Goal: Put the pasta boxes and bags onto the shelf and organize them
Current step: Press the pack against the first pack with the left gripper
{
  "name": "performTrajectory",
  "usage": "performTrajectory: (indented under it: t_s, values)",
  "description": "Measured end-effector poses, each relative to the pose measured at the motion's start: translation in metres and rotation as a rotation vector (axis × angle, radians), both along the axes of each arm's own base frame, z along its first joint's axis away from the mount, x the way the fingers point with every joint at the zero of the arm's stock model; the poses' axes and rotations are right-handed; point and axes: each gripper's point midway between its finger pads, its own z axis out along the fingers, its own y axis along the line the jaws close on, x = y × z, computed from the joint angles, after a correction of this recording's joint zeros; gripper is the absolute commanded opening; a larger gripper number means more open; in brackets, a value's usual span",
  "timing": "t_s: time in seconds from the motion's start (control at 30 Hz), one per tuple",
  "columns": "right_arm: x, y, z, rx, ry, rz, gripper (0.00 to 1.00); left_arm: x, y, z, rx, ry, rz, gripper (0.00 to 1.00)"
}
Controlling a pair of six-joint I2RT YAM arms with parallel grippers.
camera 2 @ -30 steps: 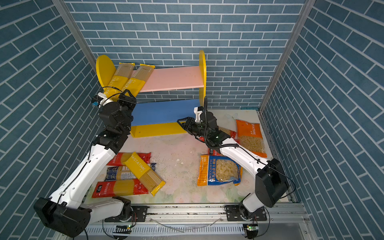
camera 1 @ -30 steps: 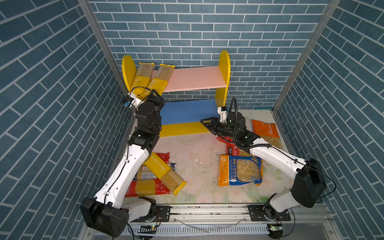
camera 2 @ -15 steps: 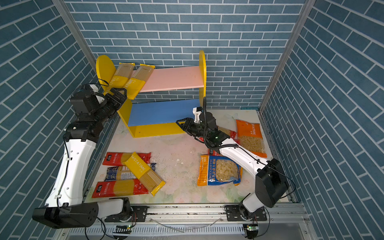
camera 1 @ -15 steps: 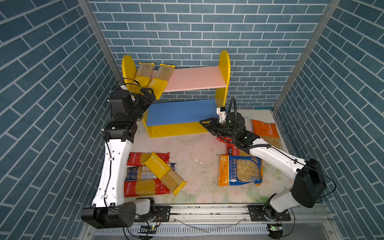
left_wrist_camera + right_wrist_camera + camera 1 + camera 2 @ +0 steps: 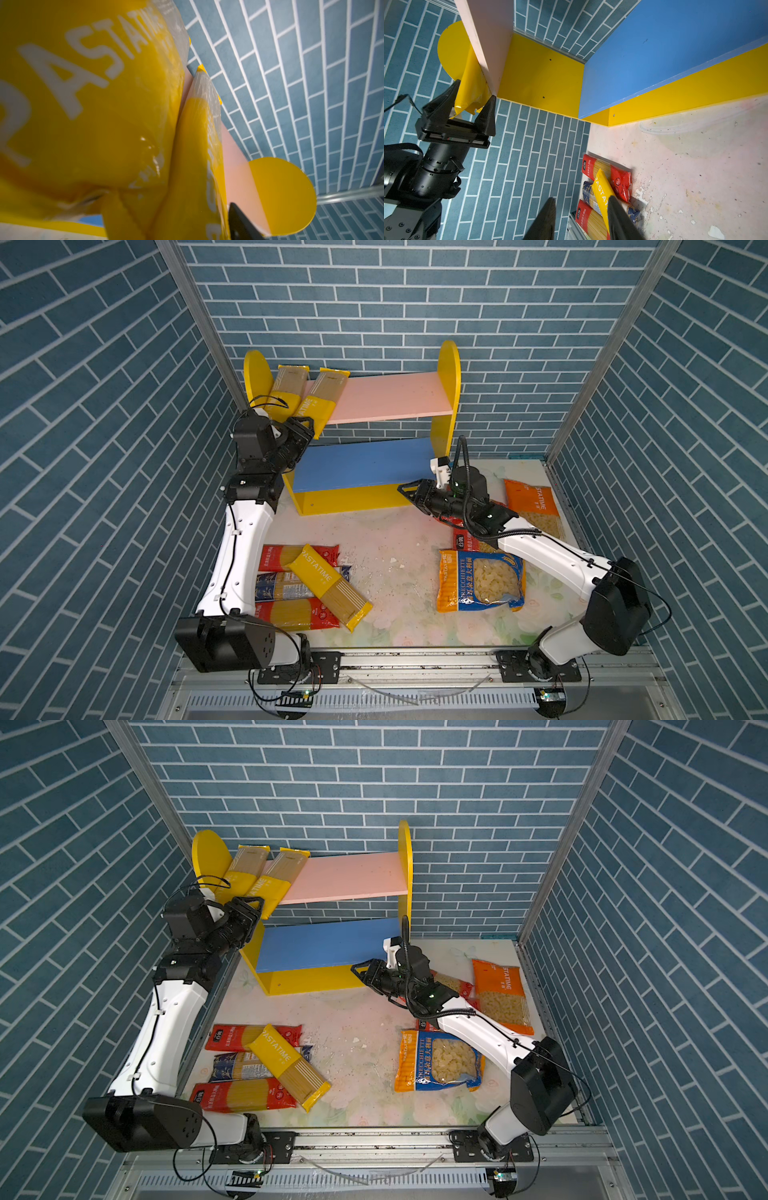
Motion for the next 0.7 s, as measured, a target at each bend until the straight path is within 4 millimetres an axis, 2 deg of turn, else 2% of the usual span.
performTrajectory:
  t_s: [0.1, 0.2, 0.37, 0.7]
  values:
    - [-0.001, 0.003, -0.003, -0.005, 0.006, 0.006, 0.43, 0.0, 0.0, 0.007, -0.037, -0.042, 0.028, 0.26]
    - [-0.002, 0.005, -0.007, -0.01, 0.01, 0.009, 0.43, -0.003, 0.0, 0.014, -0.062, -0.072, 0.064, 0.18]
    - [-0.003, 0.007, -0.008, -0.012, 0.013, 0.015, 0.43, -0.003, -0.001, 0.014, -0.096, -0.084, 0.119, 0.01]
    - [-0.005, 0.01, -0.012, -0.017, 0.019, 0.022, 0.42, -0.001, -0.008, 0.011, -0.136, -0.142, 0.274, 0.0]
